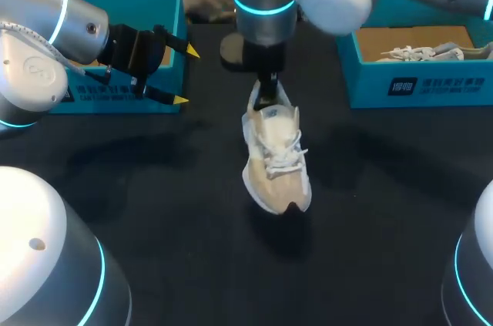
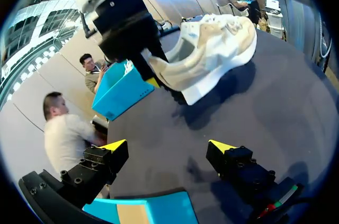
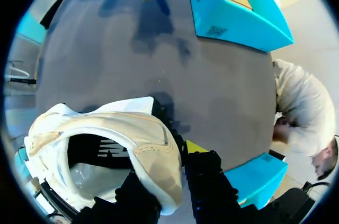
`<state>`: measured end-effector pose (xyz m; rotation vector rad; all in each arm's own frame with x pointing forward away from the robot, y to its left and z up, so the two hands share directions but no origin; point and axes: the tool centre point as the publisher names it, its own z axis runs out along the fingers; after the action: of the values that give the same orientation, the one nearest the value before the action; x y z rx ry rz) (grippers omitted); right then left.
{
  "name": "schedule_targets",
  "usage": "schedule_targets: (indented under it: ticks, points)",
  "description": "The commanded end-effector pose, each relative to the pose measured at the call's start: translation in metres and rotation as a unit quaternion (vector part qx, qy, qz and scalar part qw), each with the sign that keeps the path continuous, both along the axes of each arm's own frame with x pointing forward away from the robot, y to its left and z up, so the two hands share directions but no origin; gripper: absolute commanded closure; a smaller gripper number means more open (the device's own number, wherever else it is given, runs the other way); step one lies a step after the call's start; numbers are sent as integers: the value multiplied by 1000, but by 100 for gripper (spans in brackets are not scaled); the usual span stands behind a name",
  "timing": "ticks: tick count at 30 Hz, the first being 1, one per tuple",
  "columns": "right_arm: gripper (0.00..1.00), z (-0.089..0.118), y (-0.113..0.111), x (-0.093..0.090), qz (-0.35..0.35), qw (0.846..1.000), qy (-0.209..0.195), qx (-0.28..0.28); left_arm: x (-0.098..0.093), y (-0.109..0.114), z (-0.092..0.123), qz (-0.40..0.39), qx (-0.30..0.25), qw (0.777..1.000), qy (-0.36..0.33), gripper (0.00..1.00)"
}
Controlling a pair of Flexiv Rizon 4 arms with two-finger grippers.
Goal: Take the shoe out of the shoebox, open the shoe tongue, remove and reinsert the insole, then place the shoe into the shoebox
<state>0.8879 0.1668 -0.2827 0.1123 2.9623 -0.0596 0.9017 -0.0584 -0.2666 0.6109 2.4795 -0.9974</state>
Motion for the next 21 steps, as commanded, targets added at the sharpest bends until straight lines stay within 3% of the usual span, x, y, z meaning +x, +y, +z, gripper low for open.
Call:
schedule_targets:
  ticks: [1, 11, 14, 21]
  points:
    - [100, 43, -7, -7, 4, 1000, -2, 0, -1, 0, 0, 0, 1, 1000, 0, 0]
    - [100, 85, -19, 1, 21, 1000, -4, 5, -1, 0, 0, 0, 1, 1000, 0, 0]
    - [100, 95, -27, 6, 20, 999, 3, 29, -1, 0, 0, 0, 1, 1000, 0, 0]
    - [100, 98, -31, 9, 10, 999, 6, 46, -1, 0, 0, 0, 1, 1000, 0, 0]
